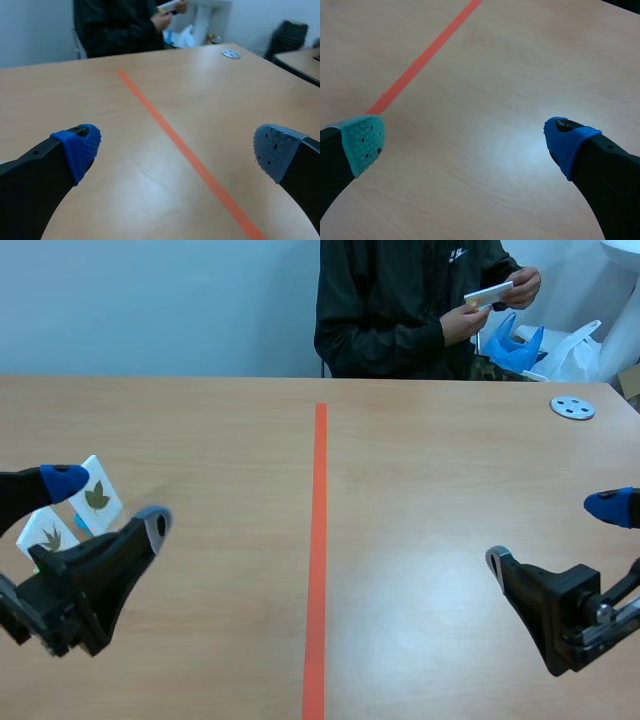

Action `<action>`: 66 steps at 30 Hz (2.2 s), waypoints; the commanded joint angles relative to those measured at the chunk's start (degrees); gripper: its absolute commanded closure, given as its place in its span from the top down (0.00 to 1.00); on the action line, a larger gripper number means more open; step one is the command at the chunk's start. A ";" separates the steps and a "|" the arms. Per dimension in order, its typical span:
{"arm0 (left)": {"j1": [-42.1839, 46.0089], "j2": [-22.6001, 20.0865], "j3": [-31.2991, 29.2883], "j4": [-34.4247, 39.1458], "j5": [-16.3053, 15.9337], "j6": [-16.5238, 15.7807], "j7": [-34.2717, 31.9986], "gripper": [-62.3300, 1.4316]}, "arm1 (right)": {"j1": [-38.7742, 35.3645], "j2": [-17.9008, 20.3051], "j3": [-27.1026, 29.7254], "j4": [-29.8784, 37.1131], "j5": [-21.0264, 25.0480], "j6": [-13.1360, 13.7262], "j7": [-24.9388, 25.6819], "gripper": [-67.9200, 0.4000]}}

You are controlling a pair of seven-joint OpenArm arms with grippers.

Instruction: Sort the leaf by its shape. The table is split by an orange tape line. A compound leaf with several leaflets goes to the left side, a simple leaf with one blade goes to the right side. Return to the home posture when a red brick is placed on the table.

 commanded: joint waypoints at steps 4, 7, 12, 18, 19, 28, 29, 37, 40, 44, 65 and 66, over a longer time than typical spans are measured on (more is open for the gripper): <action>2.60 -0.46 -0.09 4.92 -0.57 0.15 6.16 1.00 | 1.03 0.90 0.13 0.28 1.51 0.48 0.85 1.00; 3.04 -0.44 0.02 6.47 -0.57 0.17 10.27 1.00 | 1.46 0.90 0.11 0.28 1.66 1.03 0.83 1.00; 3.02 -0.46 0.66 6.34 -0.57 0.28 12.92 1.00 | 1.66 0.90 0.11 0.28 2.38 1.14 0.85 1.00; 2.99 -0.46 3.26 6.25 -0.59 0.37 12.96 1.00 | 2.97 0.90 0.11 0.28 2.34 1.14 0.66 1.00; 2.99 -0.48 3.98 6.25 -0.57 0.37 13.05 1.00 | 3.08 0.90 0.11 0.28 2.34 1.14 0.68 1.00; 2.67 -0.63 6.19 6.23 -0.57 2.12 12.92 1.00 | 3.21 0.90 0.11 0.28 2.34 1.14 -0.17 1.00; 2.67 -0.66 6.19 6.23 -0.57 1.88 12.92 1.00 | 3.21 0.87 0.11 0.28 2.34 1.14 -0.46 1.00; 2.67 -0.61 6.19 6.23 -0.59 1.90 12.87 1.00 | 3.21 0.87 0.11 0.28 2.32 1.14 -0.57 1.00; 2.67 -0.61 6.19 6.23 -0.59 1.90 12.90 1.00 | 3.21 0.87 0.11 0.28 2.29 1.14 -1.36 1.00; 2.67 -0.61 6.19 6.23 -0.59 1.90 12.90 1.00 | 3.21 0.87 0.11 0.28 2.27 1.14 -2.38 1.00; 2.67 -0.63 6.19 6.23 -0.55 1.88 12.90 1.00 | 3.21 0.87 0.11 0.28 2.27 1.14 -3.30 1.00; 2.67 -0.63 6.19 6.23 -0.55 1.88 12.90 1.00 | 3.21 0.87 0.11 0.28 2.27 1.14 -3.45 1.00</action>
